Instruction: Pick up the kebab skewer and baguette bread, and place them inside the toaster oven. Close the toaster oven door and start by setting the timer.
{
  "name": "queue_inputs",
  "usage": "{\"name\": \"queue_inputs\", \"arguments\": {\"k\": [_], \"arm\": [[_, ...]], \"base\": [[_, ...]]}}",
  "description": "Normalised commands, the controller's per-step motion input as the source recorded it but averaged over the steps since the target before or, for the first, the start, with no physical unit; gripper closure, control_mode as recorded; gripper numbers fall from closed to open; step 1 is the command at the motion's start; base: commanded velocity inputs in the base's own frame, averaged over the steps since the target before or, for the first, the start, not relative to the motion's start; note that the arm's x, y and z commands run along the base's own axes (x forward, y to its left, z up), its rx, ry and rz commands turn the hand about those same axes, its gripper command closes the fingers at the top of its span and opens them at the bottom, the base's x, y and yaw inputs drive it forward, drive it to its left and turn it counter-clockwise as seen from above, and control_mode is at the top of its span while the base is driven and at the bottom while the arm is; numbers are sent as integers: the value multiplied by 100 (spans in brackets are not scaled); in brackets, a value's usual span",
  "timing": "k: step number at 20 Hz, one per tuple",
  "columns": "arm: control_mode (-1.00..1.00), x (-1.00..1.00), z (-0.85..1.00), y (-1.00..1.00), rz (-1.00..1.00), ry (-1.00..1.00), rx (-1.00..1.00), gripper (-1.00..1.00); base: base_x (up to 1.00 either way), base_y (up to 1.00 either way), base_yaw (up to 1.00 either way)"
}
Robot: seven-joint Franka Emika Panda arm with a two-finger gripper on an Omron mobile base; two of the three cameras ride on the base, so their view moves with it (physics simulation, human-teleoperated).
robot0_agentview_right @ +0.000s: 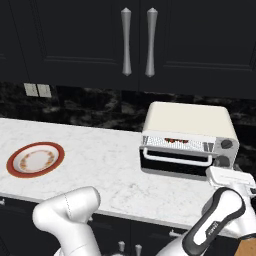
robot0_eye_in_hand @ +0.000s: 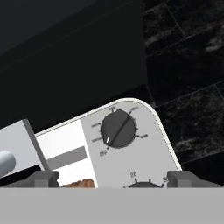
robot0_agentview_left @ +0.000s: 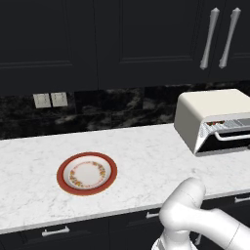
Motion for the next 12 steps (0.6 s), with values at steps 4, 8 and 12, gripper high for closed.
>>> {"name": "queue_inputs", "arguments": {"k": [4, 8, 12], "arm": [[-100, 79, 3, 63, -4, 0, 0, -100], [-100, 59, 0, 92, 0, 0, -3, -100], [-100, 28, -1, 99, 8, 0, -6, -100]], "base": [[0, 0, 0], [0, 0, 0], [0, 0, 0]]}}
